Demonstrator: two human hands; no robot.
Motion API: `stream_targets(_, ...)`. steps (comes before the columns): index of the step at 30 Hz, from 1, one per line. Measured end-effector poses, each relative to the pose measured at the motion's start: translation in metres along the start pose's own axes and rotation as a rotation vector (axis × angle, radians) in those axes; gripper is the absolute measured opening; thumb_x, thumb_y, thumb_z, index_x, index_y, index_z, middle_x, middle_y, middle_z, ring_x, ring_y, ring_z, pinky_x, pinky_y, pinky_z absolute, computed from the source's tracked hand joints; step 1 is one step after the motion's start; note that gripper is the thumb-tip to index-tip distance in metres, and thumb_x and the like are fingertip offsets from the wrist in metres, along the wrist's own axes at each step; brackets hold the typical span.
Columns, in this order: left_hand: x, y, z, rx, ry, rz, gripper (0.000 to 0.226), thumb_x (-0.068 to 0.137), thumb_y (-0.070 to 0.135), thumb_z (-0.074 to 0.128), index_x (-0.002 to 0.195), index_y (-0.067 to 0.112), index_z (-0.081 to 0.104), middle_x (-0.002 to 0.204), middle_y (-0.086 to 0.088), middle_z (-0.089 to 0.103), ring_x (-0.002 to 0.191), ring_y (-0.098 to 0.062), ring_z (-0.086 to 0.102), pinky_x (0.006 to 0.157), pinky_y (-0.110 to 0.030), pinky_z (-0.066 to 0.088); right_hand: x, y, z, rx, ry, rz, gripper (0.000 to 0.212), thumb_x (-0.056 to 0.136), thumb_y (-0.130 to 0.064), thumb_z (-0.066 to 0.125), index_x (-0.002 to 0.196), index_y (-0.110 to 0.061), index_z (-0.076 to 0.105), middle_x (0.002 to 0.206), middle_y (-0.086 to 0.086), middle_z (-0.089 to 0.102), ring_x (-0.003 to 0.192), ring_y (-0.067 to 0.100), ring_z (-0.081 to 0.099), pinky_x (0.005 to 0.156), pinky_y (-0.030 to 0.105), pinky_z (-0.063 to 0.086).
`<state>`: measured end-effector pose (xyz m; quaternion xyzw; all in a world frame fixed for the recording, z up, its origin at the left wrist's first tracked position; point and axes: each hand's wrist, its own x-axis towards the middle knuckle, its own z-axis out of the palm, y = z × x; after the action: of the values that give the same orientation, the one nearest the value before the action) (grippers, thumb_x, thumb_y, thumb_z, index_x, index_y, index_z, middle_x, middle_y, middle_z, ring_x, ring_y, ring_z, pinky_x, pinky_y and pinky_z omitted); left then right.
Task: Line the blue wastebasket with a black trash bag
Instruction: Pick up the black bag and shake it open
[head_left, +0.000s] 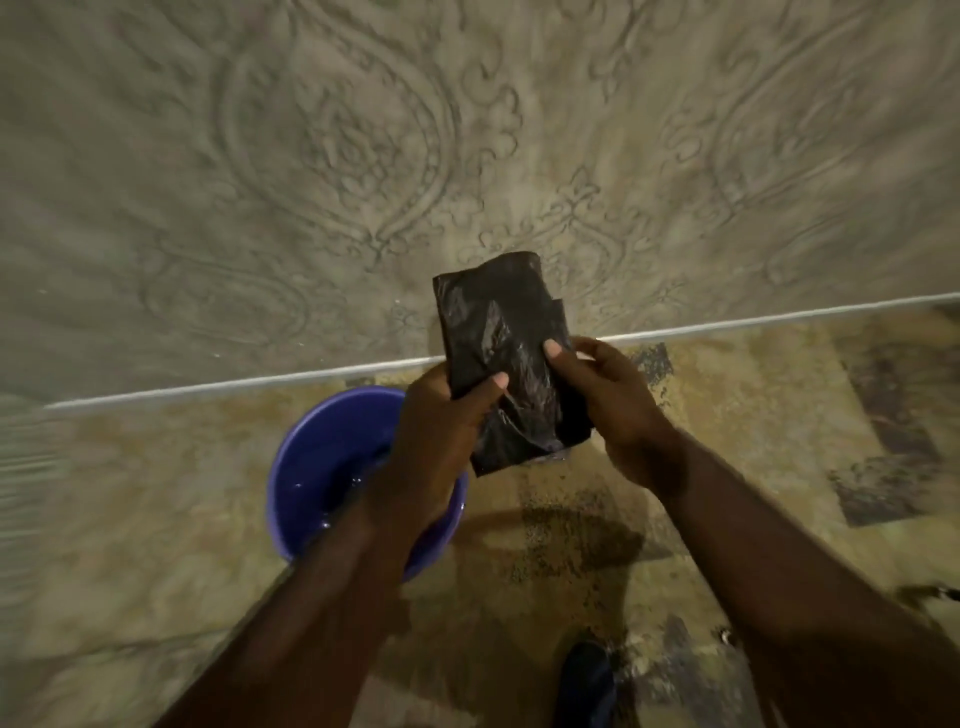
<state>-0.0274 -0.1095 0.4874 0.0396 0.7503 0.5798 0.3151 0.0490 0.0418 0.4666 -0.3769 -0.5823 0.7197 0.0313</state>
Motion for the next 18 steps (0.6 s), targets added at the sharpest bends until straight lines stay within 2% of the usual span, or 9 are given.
stream_targets(3, -0.030, 0.051, -0.029, -0.021, -0.003, 0.037, 0.040, 0.086, 0.027, 0.070, 0.122, 0.010, 0.064, 0.111, -0.008, 0.073, 0.102, -0.021, 0.069, 0.094, -0.042, 0.054, -0.036, -0.054, 0.021, 0.056, -0.123, -0.041, 0.032, 0.087, -0.029, 0.068, 0.110, -0.007, 0.068, 0.102, 0.012, 0.076, 0.095, 0.028, 0.073, 0.074, 0.036, 0.058)
stream_targets(6, -0.061, 0.097, -0.059, -0.051, 0.019, 0.101, 0.036, 0.076, 0.030, 0.075, 0.110, 0.017, 0.070, 0.107, -0.006, 0.074, 0.100, -0.021, 0.070, 0.093, -0.044, 0.054, -0.077, -0.098, 0.045, 0.094, -0.024, -0.112, 0.031, 0.084, -0.022, 0.073, 0.106, 0.000, 0.067, 0.103, 0.019, 0.074, 0.097, 0.037, 0.071, 0.082, 0.050, 0.059)
stream_targets(8, -0.085, 0.123, -0.078, -0.021, 0.060, 0.147, 0.031, 0.072, 0.033, 0.072, 0.101, 0.022, 0.070, 0.102, -0.003, 0.075, 0.097, -0.018, 0.071, 0.092, -0.043, 0.055, -0.108, -0.121, 0.061, 0.074, 0.021, -0.155, 0.026, 0.085, -0.021, 0.072, 0.102, -0.003, 0.067, 0.101, 0.019, 0.074, 0.093, 0.036, 0.072, 0.074, 0.050, 0.060)
stream_targets(11, -0.118, 0.154, -0.103, -0.012, 0.130, 0.180, 0.046, 0.070, 0.039, 0.072, 0.110, 0.017, 0.069, 0.105, -0.004, 0.074, 0.099, -0.019, 0.070, 0.092, -0.046, 0.055, -0.155, -0.153, 0.079, 0.029, 0.009, -0.228, 0.015, 0.088, -0.022, 0.070, 0.095, -0.008, 0.067, 0.093, 0.015, 0.075, 0.081, 0.029, 0.074, 0.062, 0.042, 0.058)
stream_targets(14, -0.142, 0.175, -0.118, -0.090, 0.204, 0.187, 0.065, 0.065, 0.031, 0.076, 0.123, 0.010, 0.056, 0.119, -0.011, 0.067, 0.107, -0.025, 0.066, 0.094, -0.048, 0.053, -0.192, -0.181, 0.096, -0.045, 0.072, -0.354, 0.009, 0.087, -0.022, 0.071, 0.087, -0.014, 0.068, 0.092, 0.019, 0.073, 0.083, 0.035, 0.073, 0.063, 0.051, 0.060)
stream_targets(16, -0.165, 0.188, -0.124, 0.017, 0.397, 0.245, 0.071, 0.065, 0.027, 0.080, 0.128, 0.016, 0.050, 0.126, -0.003, 0.056, 0.114, -0.021, 0.059, 0.099, -0.040, 0.050, -0.213, -0.200, 0.107, -0.103, 0.119, -0.424, 0.008, 0.086, -0.025, 0.072, 0.084, -0.019, 0.066, 0.091, 0.018, 0.072, 0.086, 0.035, 0.071, 0.067, 0.056, 0.059)
stream_targets(18, -0.193, 0.203, -0.128, 0.203, 0.501, 0.391, 0.061, 0.075, 0.026, 0.078, 0.129, 0.021, 0.052, 0.122, 0.003, 0.049, 0.107, -0.013, 0.056, 0.092, -0.018, 0.047, -0.232, -0.217, 0.118, -0.158, 0.135, -0.484, 0.009, 0.086, -0.027, 0.071, 0.086, -0.020, 0.066, 0.089, 0.012, 0.071, 0.086, 0.029, 0.071, 0.069, 0.053, 0.060)
